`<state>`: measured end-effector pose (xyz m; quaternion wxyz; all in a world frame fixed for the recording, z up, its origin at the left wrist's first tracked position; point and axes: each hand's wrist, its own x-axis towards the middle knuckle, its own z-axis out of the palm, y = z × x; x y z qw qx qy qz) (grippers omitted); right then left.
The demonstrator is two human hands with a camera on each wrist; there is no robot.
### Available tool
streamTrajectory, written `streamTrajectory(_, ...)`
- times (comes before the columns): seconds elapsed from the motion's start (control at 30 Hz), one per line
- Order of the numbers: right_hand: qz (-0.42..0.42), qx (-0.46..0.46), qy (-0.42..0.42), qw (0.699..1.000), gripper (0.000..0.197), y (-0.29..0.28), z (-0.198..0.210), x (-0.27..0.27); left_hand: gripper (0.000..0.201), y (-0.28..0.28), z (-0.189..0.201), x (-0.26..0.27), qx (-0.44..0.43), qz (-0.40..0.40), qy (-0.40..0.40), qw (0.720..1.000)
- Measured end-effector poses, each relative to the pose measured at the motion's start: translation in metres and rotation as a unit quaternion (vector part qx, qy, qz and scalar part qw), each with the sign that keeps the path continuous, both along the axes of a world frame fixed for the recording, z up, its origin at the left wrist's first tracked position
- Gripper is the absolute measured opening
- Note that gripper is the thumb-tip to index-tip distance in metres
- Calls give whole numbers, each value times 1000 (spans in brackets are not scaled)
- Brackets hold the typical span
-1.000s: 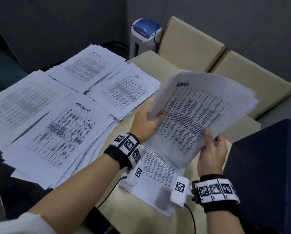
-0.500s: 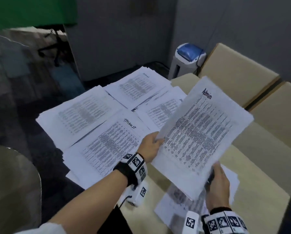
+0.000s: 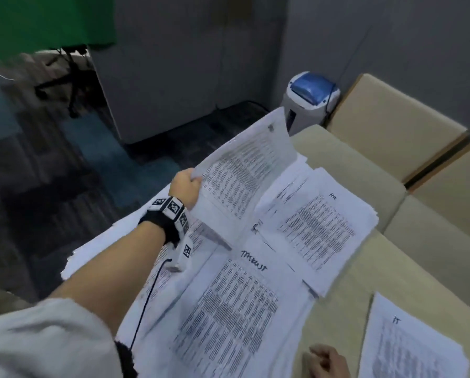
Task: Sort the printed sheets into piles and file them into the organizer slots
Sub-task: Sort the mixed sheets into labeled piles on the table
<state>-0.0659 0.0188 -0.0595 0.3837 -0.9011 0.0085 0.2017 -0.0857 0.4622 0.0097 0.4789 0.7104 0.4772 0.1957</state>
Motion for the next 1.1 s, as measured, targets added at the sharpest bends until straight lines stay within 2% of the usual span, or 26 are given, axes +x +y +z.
streamTrajectory(0.1,-22,-82,-68,994,34,7,-14,-7,16,39,-10,34,-27,-9,4,1000)
streamTrajectory(0.23,-13,-52,-89,995,25,8,-9,-9,21,68,-23,83,-18,-64,69,995)
streamTrajectory(0.3,-26,-47,-66,996,24,5,-11,-7,23,75,-28,102,-7,-79,120,990)
streamTrajectory(0.4,-21,-62,-48,997,31,-4,-17,0,22,76,-35,116,50,-108,209,971)
streamTrajectory(0.47,-14,-66,-31,997,33,-1,-15,4,33,73,-41,119,124,-95,241,958)
streamTrajectory(0.53,-20,-58,-16,998,28,0,-14,7,36,65,-40,119,193,-57,233,951)
streamTrajectory(0.6,-25,-48,-10,998,24,1,-15,7,29,50,-29,118,218,-69,192,954)
streamTrajectory(0.67,-33,-28,-4,999,28,4,-10,4,18,27,-14,113,194,-112,136,965)
streamTrajectory(0.73,-36,17,31,999,29,-1,1,7,13,-8,4,104,129,-141,84,978)
streamTrajectory(0.83,-28,36,65,997,7,-30,22,25,9,-77,25,90,32,-208,46,976)
streamTrajectory(1.0,-123,-32,-30,991,9,-128,22,49,17,-201,42,62,16,-306,110,946)
streamTrajectory(1.1,-173,-79,-68,979,7,-183,20,58,17,-281,34,48,3,-340,164,926)
